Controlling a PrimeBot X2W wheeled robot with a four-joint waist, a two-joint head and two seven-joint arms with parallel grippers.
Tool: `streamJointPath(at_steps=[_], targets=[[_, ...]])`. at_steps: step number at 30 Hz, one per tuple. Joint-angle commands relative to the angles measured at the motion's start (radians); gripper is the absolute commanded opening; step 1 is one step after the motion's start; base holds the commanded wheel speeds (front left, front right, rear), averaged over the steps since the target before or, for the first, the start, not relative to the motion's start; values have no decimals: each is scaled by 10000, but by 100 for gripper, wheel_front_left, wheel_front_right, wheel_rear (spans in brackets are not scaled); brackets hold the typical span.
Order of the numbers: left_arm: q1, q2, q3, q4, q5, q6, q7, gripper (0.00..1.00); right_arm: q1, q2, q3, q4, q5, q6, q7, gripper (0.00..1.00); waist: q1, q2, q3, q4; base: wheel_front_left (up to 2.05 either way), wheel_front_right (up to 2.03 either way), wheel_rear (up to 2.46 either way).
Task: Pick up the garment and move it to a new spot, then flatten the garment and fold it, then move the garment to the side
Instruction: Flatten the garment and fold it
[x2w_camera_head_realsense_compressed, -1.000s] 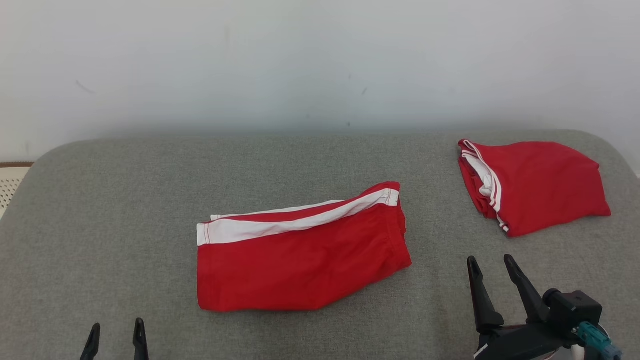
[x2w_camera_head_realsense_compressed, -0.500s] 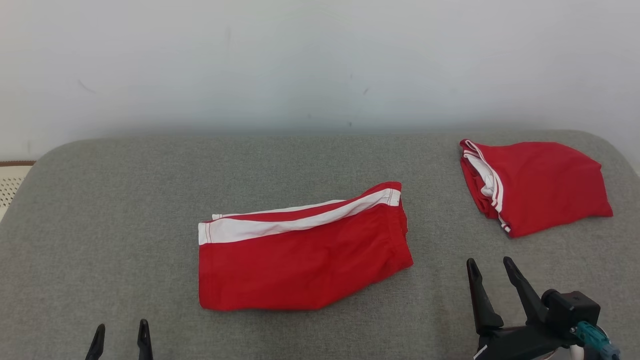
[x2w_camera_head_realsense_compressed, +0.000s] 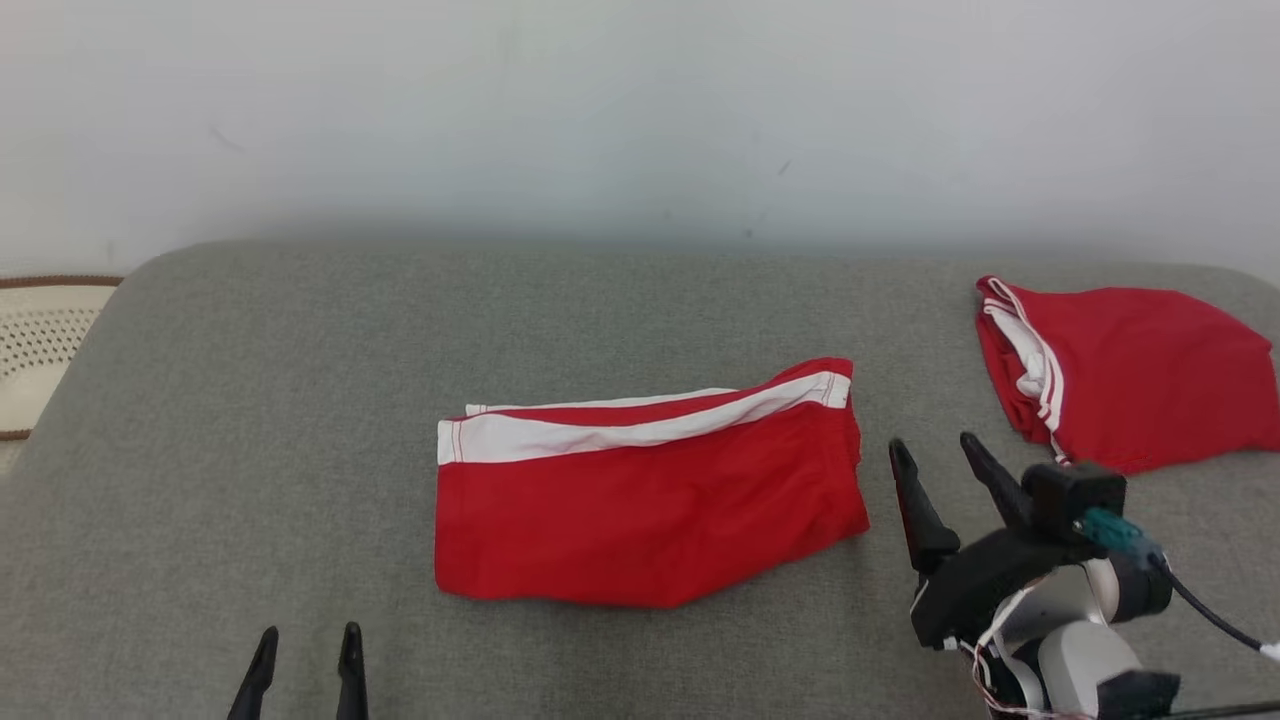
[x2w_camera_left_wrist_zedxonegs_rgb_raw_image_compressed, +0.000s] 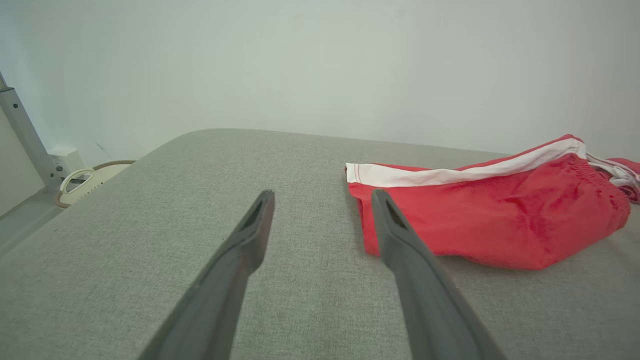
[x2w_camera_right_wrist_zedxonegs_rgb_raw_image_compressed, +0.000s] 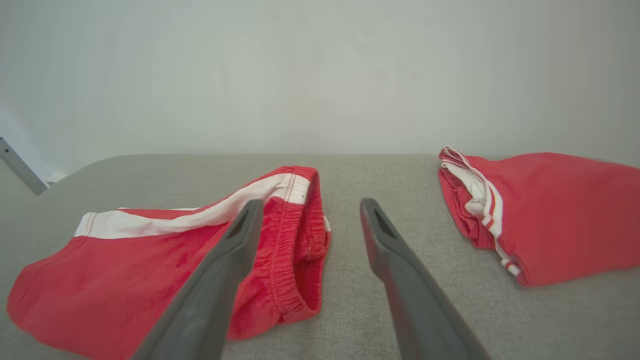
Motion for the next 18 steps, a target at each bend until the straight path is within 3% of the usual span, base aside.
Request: streamJointPath(at_steps=[1, 18], targets=[[-259, -45, -79, 76, 40, -53, -67, 100, -474, -75, 72, 406, -105, -1, 129, 100, 0, 0, 288, 317, 0, 0, 0], [-1188, -421, -486, 600, 6, -338, -90, 100, -4422, -329, -211, 5571, -339, -1, 54, 100, 0, 0, 1370, 1453, 0, 0, 0]])
